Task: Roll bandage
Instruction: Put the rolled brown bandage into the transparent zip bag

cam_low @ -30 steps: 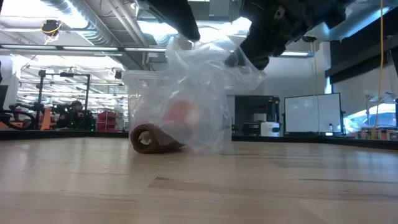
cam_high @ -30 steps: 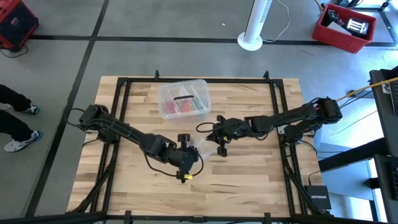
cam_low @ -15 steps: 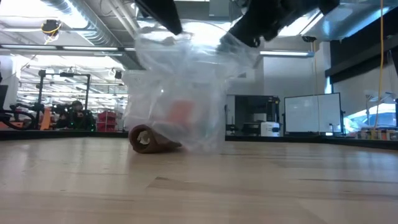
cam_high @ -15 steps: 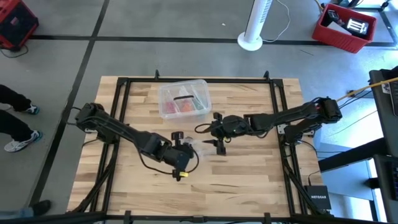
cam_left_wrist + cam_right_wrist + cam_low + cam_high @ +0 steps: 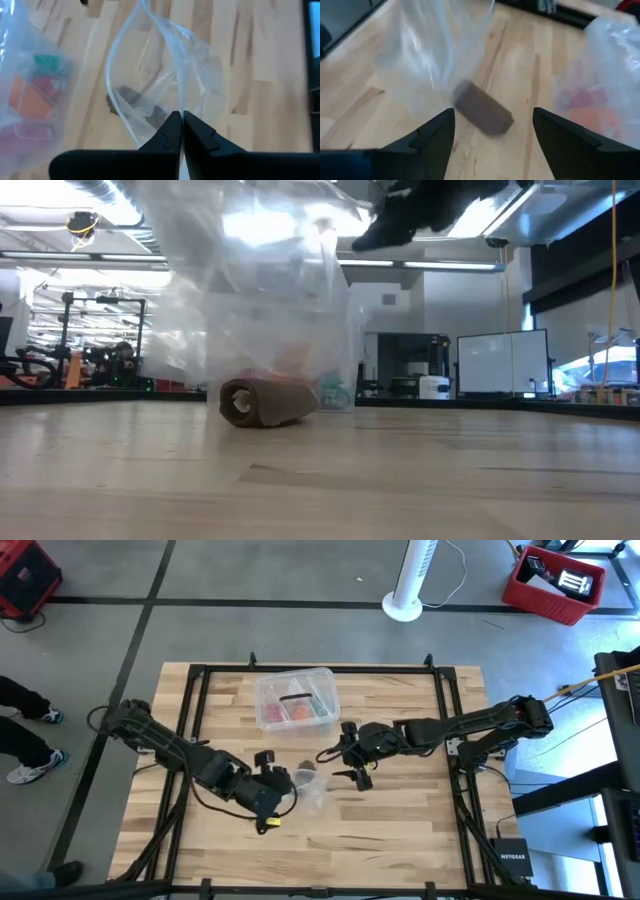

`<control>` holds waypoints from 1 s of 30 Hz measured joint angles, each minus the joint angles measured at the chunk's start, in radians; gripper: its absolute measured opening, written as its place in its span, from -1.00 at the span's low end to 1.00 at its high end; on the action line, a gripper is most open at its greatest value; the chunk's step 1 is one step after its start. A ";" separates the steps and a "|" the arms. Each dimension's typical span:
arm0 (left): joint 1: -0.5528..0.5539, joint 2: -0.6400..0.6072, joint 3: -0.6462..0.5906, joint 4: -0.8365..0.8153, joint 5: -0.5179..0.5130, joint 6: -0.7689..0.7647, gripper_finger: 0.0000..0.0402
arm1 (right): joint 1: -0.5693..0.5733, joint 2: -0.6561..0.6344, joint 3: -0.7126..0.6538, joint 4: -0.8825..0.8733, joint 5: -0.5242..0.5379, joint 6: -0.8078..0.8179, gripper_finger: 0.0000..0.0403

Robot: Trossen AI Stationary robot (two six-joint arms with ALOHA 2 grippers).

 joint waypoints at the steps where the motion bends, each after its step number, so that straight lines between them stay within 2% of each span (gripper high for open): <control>1: -0.007 -0.010 0.000 -0.004 0.002 -0.008 -1.00 | 0.000 0.013 0.000 -0.002 -0.005 -0.006 0.34; 6: -0.040 -0.073 0.001 -0.074 0.068 -0.129 -1.00 | 0.000 0.082 -0.001 0.023 -0.012 -0.038 0.34; 12: -0.092 -0.120 0.001 -0.288 0.116 -0.361 -1.00 | 0.000 0.226 -0.001 0.234 -0.048 -0.068 0.34; 18: -0.142 -0.118 0.000 -0.319 0.122 -0.423 -1.00 | 0.000 0.409 0.032 0.393 -0.084 -0.140 0.34; 23: -0.154 -0.116 -0.018 -0.314 0.123 -0.447 -1.00 | 0.000 0.545 0.134 0.353 -0.090 -0.240 0.34; 27: -0.155 -0.115 -0.048 -0.294 0.148 -0.450 -1.00 | 0.000 0.603 0.242 0.185 -0.098 -0.327 0.29; 30: -0.155 -0.114 -0.061 -0.293 0.152 -0.453 -1.00 | 0.000 0.640 0.295 0.139 -0.119 -0.367 0.21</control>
